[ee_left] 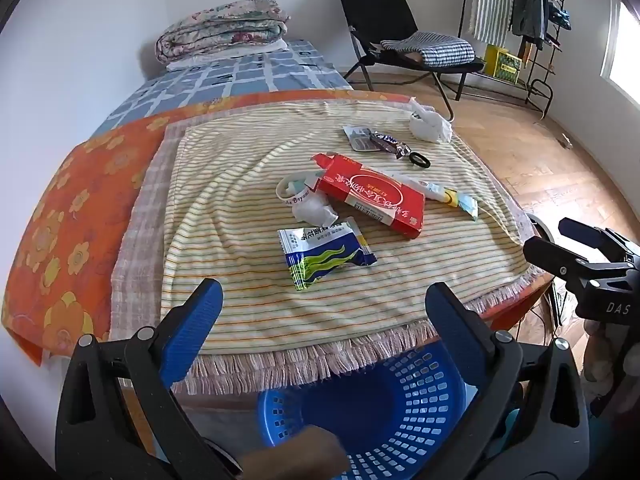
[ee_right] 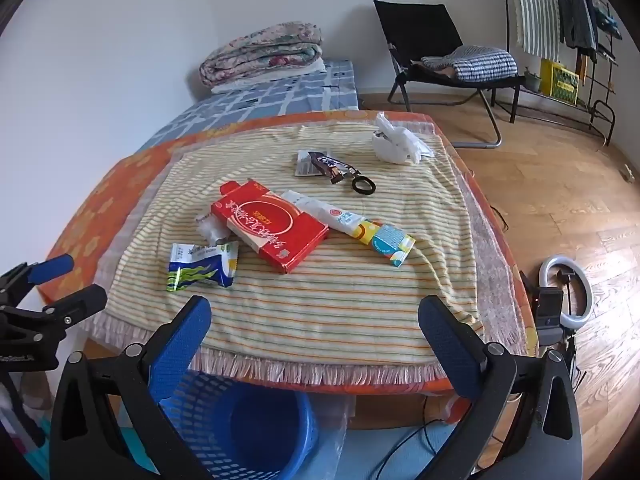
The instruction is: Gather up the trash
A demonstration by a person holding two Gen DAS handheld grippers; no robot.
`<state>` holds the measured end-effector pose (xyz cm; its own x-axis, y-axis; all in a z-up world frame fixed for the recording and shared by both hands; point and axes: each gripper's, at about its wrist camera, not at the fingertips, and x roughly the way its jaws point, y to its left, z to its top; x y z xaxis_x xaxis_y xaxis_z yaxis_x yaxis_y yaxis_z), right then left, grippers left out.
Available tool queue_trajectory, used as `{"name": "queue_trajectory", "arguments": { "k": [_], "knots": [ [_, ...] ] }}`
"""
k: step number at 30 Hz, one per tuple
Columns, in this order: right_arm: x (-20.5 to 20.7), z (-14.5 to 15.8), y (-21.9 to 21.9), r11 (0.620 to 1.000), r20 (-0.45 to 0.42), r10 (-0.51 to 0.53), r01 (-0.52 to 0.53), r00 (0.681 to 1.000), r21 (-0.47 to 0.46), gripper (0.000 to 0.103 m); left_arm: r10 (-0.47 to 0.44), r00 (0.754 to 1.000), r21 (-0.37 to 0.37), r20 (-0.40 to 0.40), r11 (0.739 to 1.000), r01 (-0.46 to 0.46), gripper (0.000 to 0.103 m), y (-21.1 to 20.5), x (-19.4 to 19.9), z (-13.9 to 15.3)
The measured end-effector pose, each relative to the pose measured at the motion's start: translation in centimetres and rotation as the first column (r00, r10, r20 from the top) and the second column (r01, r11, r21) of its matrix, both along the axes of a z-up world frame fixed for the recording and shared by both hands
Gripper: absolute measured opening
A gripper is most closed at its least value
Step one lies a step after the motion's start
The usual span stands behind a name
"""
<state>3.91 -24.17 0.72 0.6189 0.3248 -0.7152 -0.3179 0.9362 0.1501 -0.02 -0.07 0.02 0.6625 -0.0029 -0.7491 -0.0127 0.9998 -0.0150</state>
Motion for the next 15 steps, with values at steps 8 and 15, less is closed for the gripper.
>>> {"name": "queue_trajectory", "arguments": {
  "k": [8, 15],
  "knots": [
    [-0.1, 0.0, 0.3, 1.000, 0.035, 0.027, -0.026, 0.999, -0.012, 0.103, -0.001, 1.000, -0.007, -0.015, 1.000, 0.000, 0.103, 0.6, 0.2, -0.7],
    [0.3, -0.2, 0.9, 1.000, -0.005, 0.028, -0.028, 1.000, 0.007, 0.103, 0.002, 1.000, -0.007, -0.017, 1.000, -0.003, 0.103, 0.7, 0.1, -1.2]
  ]
}}
